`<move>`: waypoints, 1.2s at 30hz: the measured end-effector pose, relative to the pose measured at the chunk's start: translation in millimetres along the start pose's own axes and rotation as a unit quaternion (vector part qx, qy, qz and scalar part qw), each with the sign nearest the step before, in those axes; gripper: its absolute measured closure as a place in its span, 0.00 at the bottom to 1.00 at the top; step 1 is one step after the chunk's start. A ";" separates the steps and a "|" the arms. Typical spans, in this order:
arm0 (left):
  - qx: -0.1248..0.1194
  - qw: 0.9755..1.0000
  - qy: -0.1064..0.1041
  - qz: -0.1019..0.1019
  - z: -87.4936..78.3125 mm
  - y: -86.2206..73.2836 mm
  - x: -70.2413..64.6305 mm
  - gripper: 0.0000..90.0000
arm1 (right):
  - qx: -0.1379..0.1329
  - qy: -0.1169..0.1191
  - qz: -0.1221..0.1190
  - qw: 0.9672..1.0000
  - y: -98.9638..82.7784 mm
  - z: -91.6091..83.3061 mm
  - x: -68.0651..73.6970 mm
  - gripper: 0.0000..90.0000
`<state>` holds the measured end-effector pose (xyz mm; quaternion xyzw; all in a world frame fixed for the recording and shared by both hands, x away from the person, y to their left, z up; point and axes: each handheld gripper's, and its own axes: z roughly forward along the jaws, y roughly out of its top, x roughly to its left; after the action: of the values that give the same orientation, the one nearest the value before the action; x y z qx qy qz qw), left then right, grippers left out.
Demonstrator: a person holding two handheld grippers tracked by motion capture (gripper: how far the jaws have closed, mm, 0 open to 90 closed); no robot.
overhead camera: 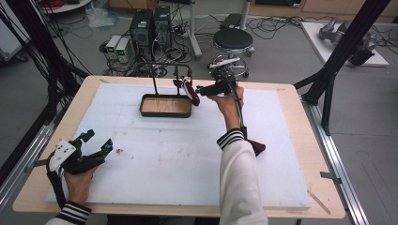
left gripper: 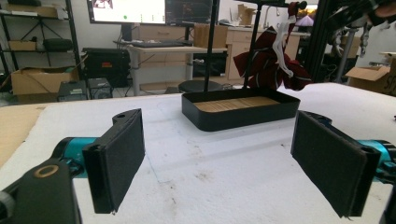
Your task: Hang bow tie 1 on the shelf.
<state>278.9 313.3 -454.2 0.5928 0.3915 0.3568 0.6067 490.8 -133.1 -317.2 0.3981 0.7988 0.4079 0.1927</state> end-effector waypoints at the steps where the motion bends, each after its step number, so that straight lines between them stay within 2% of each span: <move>1: 0.000 1.000 0.000 -0.001 0.0 0.0 0.0 0.20 | -0.005 0.001 0.002 1.000 0.3 -5.6 -0.7 0.13; 7: 0.002 1.000 -0.001 0.001 -0.3 0.1 0.1 0.20 | -0.018 -0.005 0.013 1.000 0.0 -43.4 0.1 0.13; 9: 0.001 1.000 0.000 0.001 -0.3 0.1 0.0 0.20 | -0.051 -0.014 0.005 0.999 -6.4 -57.6 2.7 0.13; 10: 0.001 1.000 0.000 0.001 -0.4 0.1 0.0 0.20 | -0.055 -0.018 0.007 0.998 -9.7 -64.1 3.7 0.13; 12: 0.000 1.000 -0.001 0.000 -0.3 0.0 -0.2 0.20 | -0.043 -0.014 0.008 0.999 -13.8 -74.9 3.7 0.12; 13: 0.000 1.000 -0.001 0.001 -0.3 0.1 -0.3 0.20 | -0.053 -0.015 0.007 0.998 -16.4 -79.9 4.6 0.12; 14: 0.000 1.000 0.000 0.001 -0.3 0.1 -0.4 0.20 | -0.074 -0.020 0.003 0.997 -21.4 -88.1 6.0 0.12; 15: 0.000 1.000 0.000 0.001 -0.3 0.0 -0.5 0.20 | -0.080 -0.021 0.002 0.997 -24.4 -92.8 6.7 0.12; 17: -0.001 1.000 0.000 0.001 -0.2 0.0 -0.5 0.20 | -0.075 -0.016 0.004 0.997 -29.9 -104.0 6.7 0.12; 18: 0.000 1.000 0.000 0.001 -0.1 0.0 -0.5 0.20 | -0.093 -0.016 0.004 0.996 -35.0 -111.6 7.4 0.12; 20: 0.002 1.000 -0.001 -0.001 0.4 0.2 0.0 0.20 | -0.112 -0.010 0.008 0.994 -43.6 -123.8 8.6 0.11; 23: 0.001 1.000 -0.001 -0.001 0.3 0.1 -0.3 0.20 | -0.129 -0.013 0.011 0.992 -58.8 -140.2 11.4 0.02; 25: 0.003 1.000 0.000 0.002 0.6 0.1 -0.7 0.20 | -0.138 -0.008 0.016 0.990 -71.0 -152.6 13.6 0.02; 30: 0.001 1.000 0.000 0.000 0.4 0.1 -0.5 0.20 | -0.168 -0.013 0.008 0.986 -99.7 -181.8 17.2 0.02; 34: 0.002 1.000 -0.001 0.002 0.4 0.1 -0.6 0.20 | -0.187 -0.015 -0.001 0.982 -121.0 -194.3 19.2 0.02; 36: 0.002 1.000 0.000 0.000 0.6 0.1 -0.7 0.20 | -0.189 -0.014 -0.002 0.982 -127.2 -196.6 19.1 0.02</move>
<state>279.1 312.4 -454.0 0.5938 0.3920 0.3562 0.6057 293.9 -260.5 -302.6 0.3588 0.7050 0.5455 0.2769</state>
